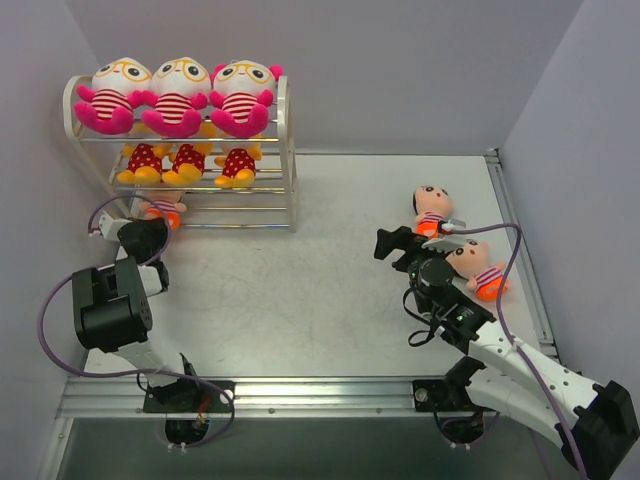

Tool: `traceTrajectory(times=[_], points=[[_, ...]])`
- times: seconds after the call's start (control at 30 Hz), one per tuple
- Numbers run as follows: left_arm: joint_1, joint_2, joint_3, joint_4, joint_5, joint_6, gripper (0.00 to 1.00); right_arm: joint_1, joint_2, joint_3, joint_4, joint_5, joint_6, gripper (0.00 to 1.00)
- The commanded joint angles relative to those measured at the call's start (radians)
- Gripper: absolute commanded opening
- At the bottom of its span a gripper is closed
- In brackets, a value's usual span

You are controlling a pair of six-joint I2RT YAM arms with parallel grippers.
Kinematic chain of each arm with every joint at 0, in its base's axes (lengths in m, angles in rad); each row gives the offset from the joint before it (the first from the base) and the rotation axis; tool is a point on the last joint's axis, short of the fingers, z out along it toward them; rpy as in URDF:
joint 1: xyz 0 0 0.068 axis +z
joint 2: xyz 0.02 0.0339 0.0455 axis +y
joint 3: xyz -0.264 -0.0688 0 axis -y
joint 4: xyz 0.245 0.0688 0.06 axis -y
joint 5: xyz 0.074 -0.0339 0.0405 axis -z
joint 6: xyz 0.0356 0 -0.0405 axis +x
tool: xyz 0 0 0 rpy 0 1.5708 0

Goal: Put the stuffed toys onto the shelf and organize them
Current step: Place the stuffed toy onto shelf

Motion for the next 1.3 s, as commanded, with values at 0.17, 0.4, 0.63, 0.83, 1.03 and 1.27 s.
traceTrajectory(times=[0.17, 0.4, 0.63, 0.83, 1.03, 1.27], points=[[0.024, 0.057, 0.101, 0.088, 0.096, 0.027, 0.02, 0.007, 0.005, -0.006, 0.055, 0.034, -0.014, 0.99], [0.038, 0.083, 0.122, 0.033, 0.118, 0.013, 0.03, 0.005, 0.005, -0.005, 0.053, 0.034, -0.014, 0.99], [0.073, 0.1, 0.139, -0.013, 0.164, 0.03, 0.03, 0.007, 0.01, -0.006, 0.056, 0.031, -0.014, 1.0], [0.087, 0.108, 0.156, -0.044, 0.202, 0.053, 0.1, 0.005, 0.011, -0.005, 0.058, 0.026, -0.015, 0.99], [0.096, 0.094, 0.154, -0.049, 0.208, 0.054, 0.34, 0.005, 0.013, -0.003, 0.058, 0.025, -0.018, 0.99], [0.105, 0.039, 0.148, -0.085, 0.216, 0.065, 0.6, 0.002, 0.019, 0.001, 0.056, 0.012, -0.021, 0.99]])
